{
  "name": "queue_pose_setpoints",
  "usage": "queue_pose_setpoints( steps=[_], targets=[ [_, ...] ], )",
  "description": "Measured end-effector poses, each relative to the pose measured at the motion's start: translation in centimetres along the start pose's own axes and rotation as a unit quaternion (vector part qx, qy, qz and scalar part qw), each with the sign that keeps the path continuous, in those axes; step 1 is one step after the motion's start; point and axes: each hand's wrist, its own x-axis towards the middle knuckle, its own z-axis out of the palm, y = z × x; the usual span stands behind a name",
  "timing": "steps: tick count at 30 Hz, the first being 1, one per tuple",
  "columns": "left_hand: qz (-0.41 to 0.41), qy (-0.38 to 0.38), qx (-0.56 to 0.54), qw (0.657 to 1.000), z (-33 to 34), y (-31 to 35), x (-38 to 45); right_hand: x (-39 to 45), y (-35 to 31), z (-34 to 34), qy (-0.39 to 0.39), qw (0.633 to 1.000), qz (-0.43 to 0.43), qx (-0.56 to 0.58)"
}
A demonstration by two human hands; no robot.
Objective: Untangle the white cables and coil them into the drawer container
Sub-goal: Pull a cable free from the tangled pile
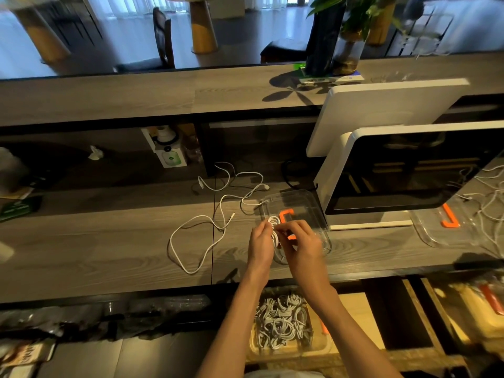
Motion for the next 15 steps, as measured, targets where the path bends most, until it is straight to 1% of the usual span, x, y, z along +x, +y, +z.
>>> queue_pose_setpoints(
  steps=[2,4,8,10,12,15],
  targets=[
    [0.016,0.001,0.021,1.000,0.1,0.2,-0.2,0.2,0.0,0.1,0.013,1.000,0.002,-0.008],
    [0.020,0.006,0.041,0.999,0.2,0.3,-0.3,0.2,0.1,0.3,0.006,1.000,0.001,-0.021],
    [0.023,0.038,0.127,0.991,0.0,-0.3,0.1,-0.1,0.7,0.8,-0.079,0.995,0.021,-0.061],
    [0.010,0.055,0.153,0.987,-0.2,-0.4,0.1,-0.1,1.0,0.8,-0.126,0.989,0.021,-0.073],
    [0.002,0.066,0.162,0.985,-0.6,-0.4,0.1,0.1,1.0,0.8,-0.159,0.985,0.029,-0.062],
    [-0.012,0.067,0.148,0.987,-1.0,-0.7,0.4,0.7,1.1,0.5,-0.186,0.981,0.054,-0.004]
  ],
)
